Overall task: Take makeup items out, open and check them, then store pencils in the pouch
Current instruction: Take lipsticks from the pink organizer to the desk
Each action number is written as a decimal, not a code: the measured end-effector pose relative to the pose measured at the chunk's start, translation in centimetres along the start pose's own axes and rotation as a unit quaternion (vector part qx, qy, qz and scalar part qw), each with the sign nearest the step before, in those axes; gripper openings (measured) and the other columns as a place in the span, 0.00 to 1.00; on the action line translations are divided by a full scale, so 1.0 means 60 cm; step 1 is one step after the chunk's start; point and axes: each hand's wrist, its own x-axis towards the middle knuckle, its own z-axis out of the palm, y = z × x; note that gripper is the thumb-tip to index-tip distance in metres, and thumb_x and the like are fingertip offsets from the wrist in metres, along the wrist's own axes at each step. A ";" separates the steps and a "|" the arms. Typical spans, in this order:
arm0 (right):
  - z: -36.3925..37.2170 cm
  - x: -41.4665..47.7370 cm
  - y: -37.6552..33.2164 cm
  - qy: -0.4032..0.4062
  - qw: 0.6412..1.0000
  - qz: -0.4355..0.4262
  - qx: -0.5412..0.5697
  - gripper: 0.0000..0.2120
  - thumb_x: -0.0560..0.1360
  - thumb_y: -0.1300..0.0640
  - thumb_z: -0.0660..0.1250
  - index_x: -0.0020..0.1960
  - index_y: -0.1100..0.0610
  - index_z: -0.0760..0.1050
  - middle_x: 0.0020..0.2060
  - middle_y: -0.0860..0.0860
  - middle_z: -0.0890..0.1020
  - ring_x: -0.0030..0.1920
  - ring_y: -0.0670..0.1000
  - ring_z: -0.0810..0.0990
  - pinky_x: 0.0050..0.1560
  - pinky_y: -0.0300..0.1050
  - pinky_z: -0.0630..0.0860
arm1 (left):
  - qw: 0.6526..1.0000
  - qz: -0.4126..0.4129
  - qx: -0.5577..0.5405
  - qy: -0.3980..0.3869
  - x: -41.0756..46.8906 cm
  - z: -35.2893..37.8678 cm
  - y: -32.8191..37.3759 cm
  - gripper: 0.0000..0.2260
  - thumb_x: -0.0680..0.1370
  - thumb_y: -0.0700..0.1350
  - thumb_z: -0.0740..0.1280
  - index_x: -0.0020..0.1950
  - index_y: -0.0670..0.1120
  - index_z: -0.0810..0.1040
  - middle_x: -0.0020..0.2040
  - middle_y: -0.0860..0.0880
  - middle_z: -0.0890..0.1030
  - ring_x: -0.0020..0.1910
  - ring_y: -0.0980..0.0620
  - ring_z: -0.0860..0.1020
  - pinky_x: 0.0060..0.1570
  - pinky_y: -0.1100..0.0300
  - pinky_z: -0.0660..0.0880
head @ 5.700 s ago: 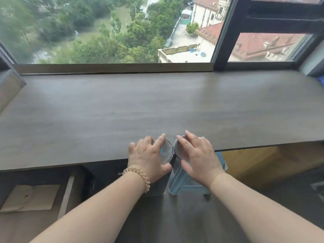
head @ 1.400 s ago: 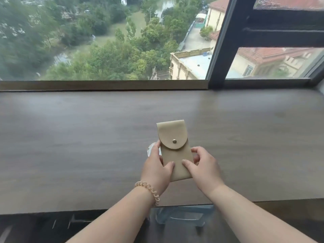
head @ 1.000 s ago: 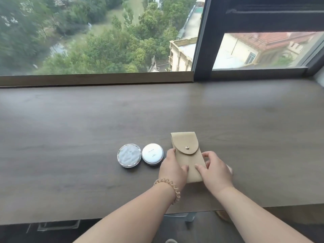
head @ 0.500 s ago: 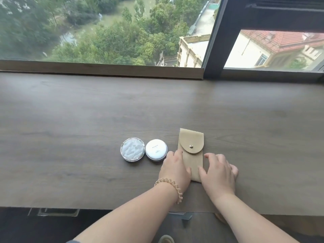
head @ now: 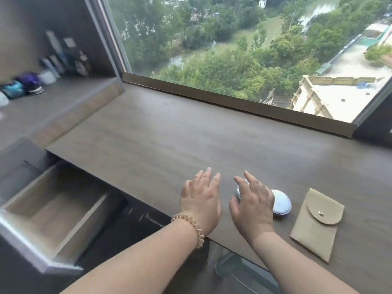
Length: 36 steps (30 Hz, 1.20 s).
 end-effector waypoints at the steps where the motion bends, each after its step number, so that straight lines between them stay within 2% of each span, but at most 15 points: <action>1: 0.005 0.001 -0.038 -0.011 1.000 -0.019 0.003 0.26 0.61 0.58 0.75 0.58 0.54 0.76 0.61 0.56 0.78 0.57 0.59 0.79 0.60 0.52 0.61 | 1.000 -0.026 0.009 -0.001 -0.013 -0.016 -0.039 0.29 0.78 0.50 0.57 0.77 0.51 0.50 0.79 0.49 0.50 0.77 0.49 0.50 0.71 0.50 0.53; 3: 0.016 0.000 -0.116 -0.030 0.998 -0.056 0.006 0.27 0.59 0.58 0.77 0.58 0.54 0.77 0.61 0.56 0.78 0.57 0.58 0.79 0.60 0.49 0.58 | 0.997 -0.075 0.024 0.011 -0.044 -0.045 -0.112 0.29 0.79 0.51 0.55 0.77 0.51 0.46 0.79 0.48 0.47 0.77 0.49 0.47 0.72 0.49 0.51; 8: 0.055 -0.016 -0.327 -0.062 0.988 -0.142 0.019 0.27 0.60 0.56 0.77 0.58 0.52 0.76 0.60 0.54 0.79 0.56 0.57 0.80 0.60 0.48 0.57 | 0.984 -0.170 0.023 0.044 -0.145 -0.111 -0.295 0.29 0.80 0.52 0.55 0.77 0.51 0.46 0.79 0.48 0.48 0.77 0.48 0.47 0.73 0.48 0.50; 10: 0.075 -0.037 -0.426 -0.075 0.982 -0.173 0.024 0.26 0.65 0.54 0.74 0.62 0.51 0.74 0.64 0.53 0.76 0.62 0.57 0.76 0.64 0.47 0.56 | 0.978 -0.195 0.016 0.064 -0.198 -0.135 -0.379 0.29 0.79 0.52 0.56 0.77 0.52 0.47 0.79 0.48 0.49 0.77 0.48 0.49 0.72 0.49 0.51; 12: 0.100 -0.063 -0.523 -0.088 0.973 -0.211 0.041 0.25 0.72 0.52 0.67 0.68 0.49 0.68 0.71 0.51 0.69 0.70 0.55 0.67 0.71 0.47 0.53 | 0.973 -0.220 0.004 0.073 -0.247 -0.161 -0.463 0.28 0.79 0.53 0.57 0.76 0.52 0.48 0.78 0.49 0.50 0.77 0.48 0.49 0.73 0.48 0.51; 14: 0.130 -0.087 -0.622 -0.096 0.961 -0.250 0.065 0.25 0.76 0.50 0.62 0.71 0.47 0.63 0.74 0.49 0.62 0.73 0.53 0.61 0.74 0.50 0.52 | 0.967 -0.239 0.009 0.090 -0.294 -0.188 -0.554 0.28 0.79 0.52 0.57 0.76 0.53 0.49 0.78 0.49 0.51 0.77 0.49 0.49 0.73 0.48 0.51; 18: 0.167 -0.116 -0.779 -0.103 0.948 -0.286 0.089 0.24 0.76 0.49 0.62 0.72 0.46 0.63 0.74 0.48 0.63 0.74 0.53 0.61 0.74 0.52 0.53 | 0.950 -0.283 0.010 0.128 -0.357 -0.232 -0.695 0.28 0.79 0.51 0.59 0.76 0.53 0.52 0.78 0.50 0.53 0.76 0.49 0.51 0.74 0.48 0.51; 21: 0.182 -0.112 -0.861 -0.107 0.933 -0.332 0.085 0.24 0.76 0.50 0.63 0.71 0.46 0.65 0.74 0.48 0.64 0.73 0.53 0.62 0.74 0.53 0.53 | 0.943 -0.301 0.005 0.141 -0.371 -0.253 -0.766 0.28 0.78 0.49 0.60 0.76 0.53 0.52 0.78 0.50 0.53 0.76 0.49 0.51 0.73 0.49 0.50; 26: 0.220 -0.061 -0.965 -0.110 0.916 -0.374 0.098 0.26 0.71 0.56 0.67 0.68 0.50 0.69 0.71 0.52 0.69 0.70 0.56 0.67 0.71 0.56 0.60 | 0.927 -0.336 0.001 0.165 -0.352 -0.268 -0.859 0.28 0.77 0.50 0.61 0.75 0.53 0.53 0.78 0.49 0.54 0.76 0.49 0.52 0.72 0.50 0.52; 31: 0.288 0.008 -1.053 -0.130 0.879 -0.448 0.094 0.29 0.71 0.54 0.68 0.70 0.51 0.66 0.72 0.52 0.67 0.72 0.54 0.66 0.70 0.55 0.60 | 0.903 -0.396 0.007 0.168 -0.313 -0.270 -0.941 0.29 0.76 0.48 0.60 0.76 0.53 0.52 0.78 0.50 0.53 0.76 0.50 0.52 0.73 0.50 0.52; 36: 0.366 0.069 -1.132 -0.162 0.833 -0.523 0.082 0.28 0.74 0.53 0.63 0.73 0.50 0.62 0.74 0.51 0.63 0.74 0.51 0.61 0.72 0.52 0.56 | 0.863 -0.470 0.008 0.182 -0.285 -0.269 -1.019 0.29 0.76 0.48 0.61 0.75 0.53 0.54 0.78 0.50 0.54 0.76 0.50 0.53 0.72 0.51 0.53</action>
